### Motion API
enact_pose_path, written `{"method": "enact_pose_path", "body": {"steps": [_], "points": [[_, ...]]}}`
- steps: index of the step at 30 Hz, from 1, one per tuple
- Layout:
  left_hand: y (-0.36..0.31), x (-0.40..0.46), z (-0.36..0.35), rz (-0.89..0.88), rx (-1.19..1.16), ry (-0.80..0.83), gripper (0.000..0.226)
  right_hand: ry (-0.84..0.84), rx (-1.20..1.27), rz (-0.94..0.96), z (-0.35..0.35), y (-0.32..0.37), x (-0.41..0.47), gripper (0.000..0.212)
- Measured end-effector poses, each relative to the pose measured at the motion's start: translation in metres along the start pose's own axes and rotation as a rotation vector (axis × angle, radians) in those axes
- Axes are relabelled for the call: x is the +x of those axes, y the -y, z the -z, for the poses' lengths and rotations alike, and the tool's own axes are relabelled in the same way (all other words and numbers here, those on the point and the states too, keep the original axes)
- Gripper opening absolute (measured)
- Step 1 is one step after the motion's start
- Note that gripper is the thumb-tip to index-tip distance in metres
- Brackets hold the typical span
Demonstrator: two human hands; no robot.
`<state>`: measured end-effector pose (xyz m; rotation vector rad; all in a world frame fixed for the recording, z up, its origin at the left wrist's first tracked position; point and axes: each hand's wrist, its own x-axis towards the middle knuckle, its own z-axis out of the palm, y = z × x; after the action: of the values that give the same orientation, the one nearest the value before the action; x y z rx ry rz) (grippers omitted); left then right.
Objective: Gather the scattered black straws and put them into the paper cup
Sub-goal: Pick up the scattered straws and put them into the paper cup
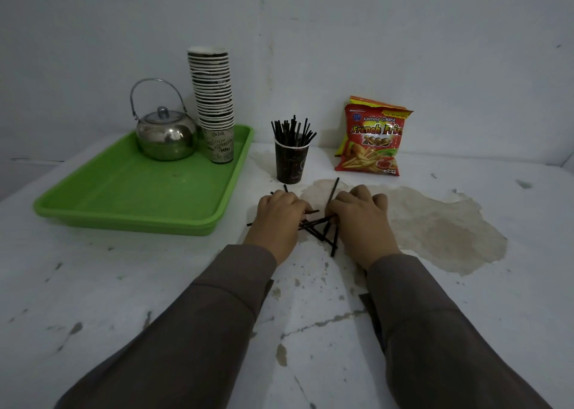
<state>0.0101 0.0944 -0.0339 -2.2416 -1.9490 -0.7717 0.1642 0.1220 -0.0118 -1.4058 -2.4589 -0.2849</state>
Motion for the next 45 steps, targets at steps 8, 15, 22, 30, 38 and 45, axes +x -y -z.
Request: {"method": "enact_pose_path", "body": {"steps": [8, 15, 22, 30, 38, 45], "points": [[0.009, -0.002, 0.008, 0.135, -0.113, -0.114, 0.022, -0.062, 0.005, -0.074, -0.003, -0.014, -0.001, 0.030], [0.009, -0.004, 0.008, 0.009, -0.009, -0.004, 0.024, -0.171, 0.053, -0.190, -0.004, -0.030, -0.006, 0.023], [0.019, 0.001, 0.014, -0.059, 0.036, 0.123, 0.030, -0.170, 0.183, -0.333, -0.006, -0.041, -0.001, 0.019], [0.017, 0.008, 0.010, -0.069, 0.004, 0.103, 0.021, -0.033, 0.355, -0.248, -0.014, -0.027, 0.002, 0.015], [0.016, 0.006, 0.004, -0.120, 0.073, 0.031, 0.015, -0.023, 0.434, -0.273, -0.011, -0.023, 0.003, 0.016], [0.014, 0.007, 0.009, -0.113, 0.016, 0.040, 0.016, -0.059, 0.551, -0.328, -0.002, -0.020, 0.006, 0.014]]}}
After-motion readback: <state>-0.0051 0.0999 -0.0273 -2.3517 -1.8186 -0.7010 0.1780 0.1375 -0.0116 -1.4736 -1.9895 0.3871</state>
